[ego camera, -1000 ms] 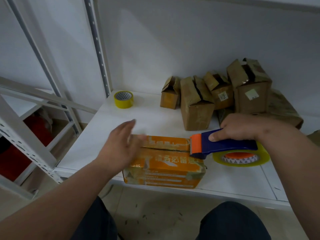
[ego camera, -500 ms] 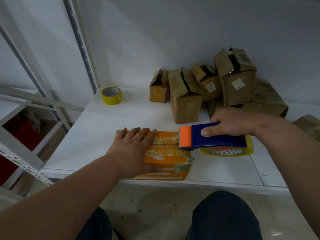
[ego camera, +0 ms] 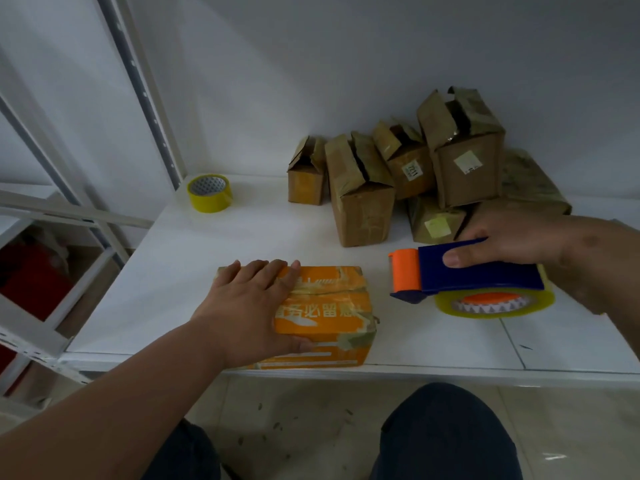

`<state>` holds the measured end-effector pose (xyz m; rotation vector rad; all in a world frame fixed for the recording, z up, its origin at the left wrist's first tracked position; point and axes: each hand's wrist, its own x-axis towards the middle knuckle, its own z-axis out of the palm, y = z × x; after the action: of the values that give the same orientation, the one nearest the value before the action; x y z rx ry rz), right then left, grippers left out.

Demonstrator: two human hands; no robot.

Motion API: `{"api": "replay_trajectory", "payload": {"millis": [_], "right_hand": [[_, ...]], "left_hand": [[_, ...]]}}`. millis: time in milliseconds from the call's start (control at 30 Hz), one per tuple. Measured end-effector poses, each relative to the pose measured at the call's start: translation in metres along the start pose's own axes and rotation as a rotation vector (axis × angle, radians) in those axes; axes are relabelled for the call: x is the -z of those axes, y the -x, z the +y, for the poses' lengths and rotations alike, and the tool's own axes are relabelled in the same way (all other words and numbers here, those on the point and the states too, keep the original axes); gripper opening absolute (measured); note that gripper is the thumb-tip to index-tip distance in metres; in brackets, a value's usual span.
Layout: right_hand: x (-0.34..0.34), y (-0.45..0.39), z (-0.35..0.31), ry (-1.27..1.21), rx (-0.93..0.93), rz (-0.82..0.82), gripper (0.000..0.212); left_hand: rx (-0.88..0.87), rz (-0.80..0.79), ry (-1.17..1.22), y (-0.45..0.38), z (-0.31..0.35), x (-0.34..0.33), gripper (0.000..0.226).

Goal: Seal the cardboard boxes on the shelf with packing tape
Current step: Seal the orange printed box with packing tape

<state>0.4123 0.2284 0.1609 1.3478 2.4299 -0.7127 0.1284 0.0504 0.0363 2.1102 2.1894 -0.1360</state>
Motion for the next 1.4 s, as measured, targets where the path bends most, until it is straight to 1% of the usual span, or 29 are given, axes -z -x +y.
{"api": "replay_trajectory", "payload": {"millis": [67,133,200,367,467,567,667,767,833,1000,1167,1300,1400], "right_hand": [[0.0,-0.006,-0.003,0.049,-0.037,-0.02,0.053],[-0.001,-0.014,-0.011,0.134,-0.052,-0.053,0.048],[-0.001,-0.016,-0.016,0.179,-0.066,-0.086,0.047],[0.0,-0.019,-0.014,0.174,-0.078,-0.098,0.045],[-0.012,-0.029,-0.019,0.198,-0.074,-0.118,0.049],[-0.021,-0.039,-0.027,0.214,-0.062,-0.132,0.053],[-0.021,-0.047,-0.029,0.219,-0.068,-0.128,0.046],[-0.02,-0.05,-0.027,0.228,-0.066,-0.129,0.041],[-0.022,-0.05,-0.025,0.213,-0.06,-0.129,0.041],[-0.031,-0.046,-0.006,0.133,-0.058,-0.15,0.052],[-0.03,-0.037,0.024,-0.071,-0.029,-0.135,0.059],[-0.036,-0.04,0.039,-0.183,0.019,-0.116,0.061],[-0.038,-0.041,0.047,-0.256,0.046,-0.105,0.086]], "left_hand": [[0.004,-0.007,-0.016,0.0,0.001,0.0,0.118],[0.01,-0.013,-0.026,0.001,0.001,0.0,0.118],[0.014,-0.016,-0.029,0.001,0.002,-0.001,0.119],[0.015,-0.012,-0.035,-0.001,0.001,-0.001,0.117],[-0.008,-0.021,-0.025,-0.001,0.002,0.0,0.107],[-0.015,-0.09,-0.046,0.0,0.005,0.005,0.095],[0.024,-0.137,-0.067,-0.007,0.012,0.015,0.102],[0.019,-0.128,-0.082,-0.02,0.04,0.02,0.112],[0.008,-0.116,-0.029,-0.027,0.057,0.015,0.118],[0.005,-0.075,-0.025,-0.03,0.056,0.005,0.113],[-0.023,-0.089,-0.025,-0.029,0.053,0.007,0.11],[-0.033,-0.076,-0.007,-0.027,0.052,0.009,0.108],[-0.045,-0.068,-0.003,-0.026,0.051,0.009,0.107]]}}
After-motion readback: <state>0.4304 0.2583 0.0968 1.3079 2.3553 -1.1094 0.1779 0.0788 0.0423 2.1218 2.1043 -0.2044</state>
